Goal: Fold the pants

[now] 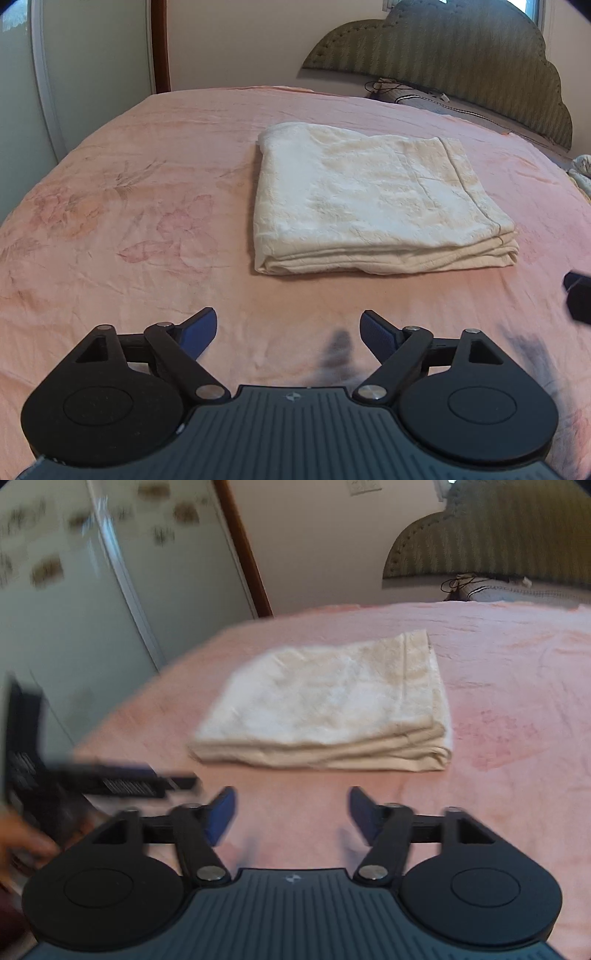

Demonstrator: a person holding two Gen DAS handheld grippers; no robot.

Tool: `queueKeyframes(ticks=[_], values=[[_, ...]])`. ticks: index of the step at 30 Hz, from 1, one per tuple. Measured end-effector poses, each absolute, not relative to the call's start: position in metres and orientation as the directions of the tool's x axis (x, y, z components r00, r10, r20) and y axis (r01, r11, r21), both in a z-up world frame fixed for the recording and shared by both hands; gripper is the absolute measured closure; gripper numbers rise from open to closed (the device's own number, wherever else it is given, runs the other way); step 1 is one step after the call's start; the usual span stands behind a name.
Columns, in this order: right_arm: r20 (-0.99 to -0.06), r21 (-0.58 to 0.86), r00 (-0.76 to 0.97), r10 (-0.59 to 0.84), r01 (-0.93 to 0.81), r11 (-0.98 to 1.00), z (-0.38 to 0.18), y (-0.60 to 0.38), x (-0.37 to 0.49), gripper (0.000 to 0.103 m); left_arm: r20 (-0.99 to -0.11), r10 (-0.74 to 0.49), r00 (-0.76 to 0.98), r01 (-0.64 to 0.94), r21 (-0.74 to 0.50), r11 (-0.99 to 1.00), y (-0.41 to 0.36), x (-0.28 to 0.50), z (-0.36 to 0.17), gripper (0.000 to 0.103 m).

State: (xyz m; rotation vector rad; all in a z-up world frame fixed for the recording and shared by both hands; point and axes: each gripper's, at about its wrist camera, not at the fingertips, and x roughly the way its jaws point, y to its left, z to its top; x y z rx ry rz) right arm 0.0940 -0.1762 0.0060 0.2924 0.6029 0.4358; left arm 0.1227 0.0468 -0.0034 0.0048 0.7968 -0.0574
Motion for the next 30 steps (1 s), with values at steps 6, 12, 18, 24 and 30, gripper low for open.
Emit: queueKeyframes(ticks=[6, 12, 18, 24, 30], values=[[-0.562, 0.146, 0.78, 0.276, -0.235, 0.961, -0.006, -0.147, 0.1, 0.003, -0.727, -0.02, 0.686, 0.024, -0.005, 1.0, 0.038, 0.116, -0.015, 0.013], [-0.597, 0.162, 0.753, 0.275, -0.222, 0.961, -0.033, -0.146, 0.106, 0.003, -0.707, 0.043, 0.706, -0.01, 0.051, 0.999, 0.036, 0.111, -0.022, 0.009], [-0.614, 0.152, 0.746, 0.258, -0.209, 0.966, -0.043, -0.147, 0.108, 0.003, -0.699, 0.063, 0.713, -0.023, 0.067, 0.997, 0.037, 0.111, -0.025, 0.005], [-0.622, 0.144, 0.744, 0.243, -0.197, 0.97, -0.048, -0.148, 0.109, 0.002, -0.683, 0.077, 0.726, -0.034, 0.077, 0.996, 0.036, 0.109, -0.029, 0.001], [-0.631, 0.15, 0.74, 0.234, -0.18, 0.972, -0.054, -0.151, 0.111, 0.002, -0.665, 0.081, 0.742, -0.045, 0.07, 0.996, 0.037, 0.107, -0.034, 0.0]])
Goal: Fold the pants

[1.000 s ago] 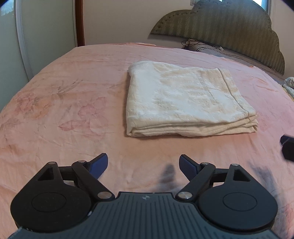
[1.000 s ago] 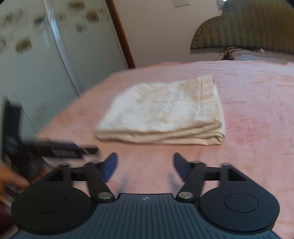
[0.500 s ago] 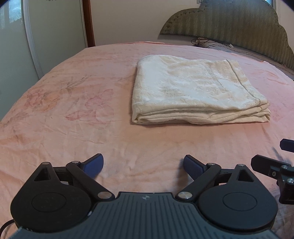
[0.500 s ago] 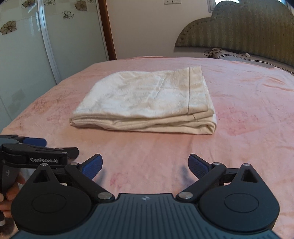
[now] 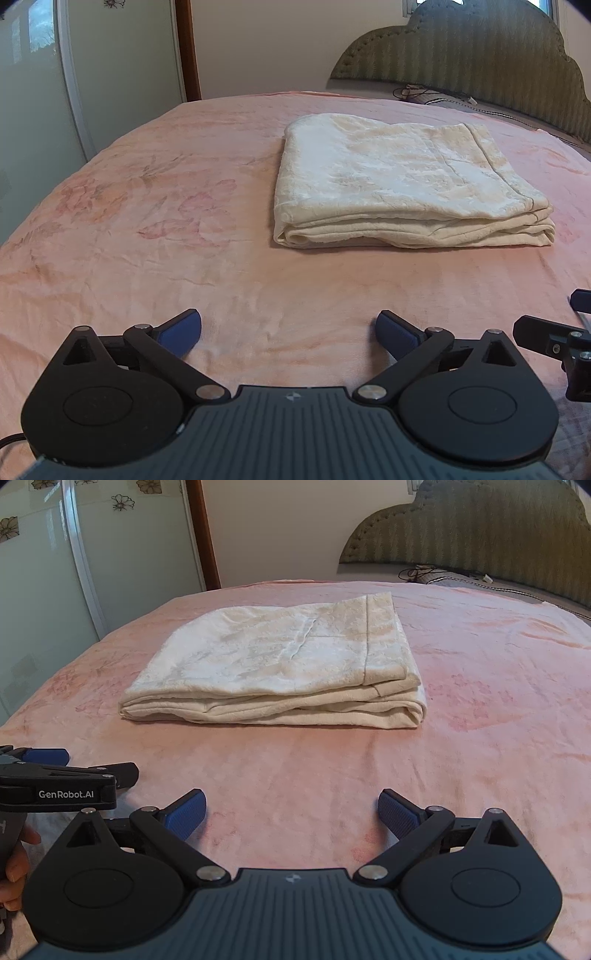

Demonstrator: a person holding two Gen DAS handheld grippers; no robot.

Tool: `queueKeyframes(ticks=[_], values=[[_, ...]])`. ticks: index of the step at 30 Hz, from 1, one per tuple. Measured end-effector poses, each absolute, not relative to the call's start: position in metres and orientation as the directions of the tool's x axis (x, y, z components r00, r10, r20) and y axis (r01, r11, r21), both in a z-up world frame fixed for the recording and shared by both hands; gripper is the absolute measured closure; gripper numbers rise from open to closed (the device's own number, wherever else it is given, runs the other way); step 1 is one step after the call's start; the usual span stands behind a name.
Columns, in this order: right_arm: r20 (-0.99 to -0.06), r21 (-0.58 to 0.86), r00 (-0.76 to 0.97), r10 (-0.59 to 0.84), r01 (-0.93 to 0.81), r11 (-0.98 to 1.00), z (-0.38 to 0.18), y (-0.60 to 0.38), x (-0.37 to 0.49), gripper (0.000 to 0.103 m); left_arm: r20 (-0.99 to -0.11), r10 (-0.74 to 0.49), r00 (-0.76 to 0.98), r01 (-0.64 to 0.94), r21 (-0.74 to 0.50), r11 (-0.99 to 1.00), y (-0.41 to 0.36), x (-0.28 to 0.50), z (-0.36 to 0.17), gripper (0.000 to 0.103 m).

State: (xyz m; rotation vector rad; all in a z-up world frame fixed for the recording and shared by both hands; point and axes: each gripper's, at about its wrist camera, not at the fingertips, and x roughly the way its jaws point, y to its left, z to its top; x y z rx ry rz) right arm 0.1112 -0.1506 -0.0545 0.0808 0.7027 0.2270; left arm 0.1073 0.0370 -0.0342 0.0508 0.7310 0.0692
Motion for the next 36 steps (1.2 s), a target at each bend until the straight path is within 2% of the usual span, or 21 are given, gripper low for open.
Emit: queueKeyframes(ticks=[14, 36], values=[[-0.622, 0.119, 0.752, 0.218, -0.184, 0.976, -0.062, -0.149, 0.11, 0.001, -0.635, 0.082, 0.768, -0.051, 0.067, 0.996, 0.038, 0.103, -0.039, 0.0], [-0.616, 0.074, 0.765, 0.186, -0.179, 0.981, -0.067, -0.142, 0.107, 0.0, -0.635, 0.073, 0.769, -0.052, 0.051, 0.997, 0.039, 0.1, -0.039, 0.0]])
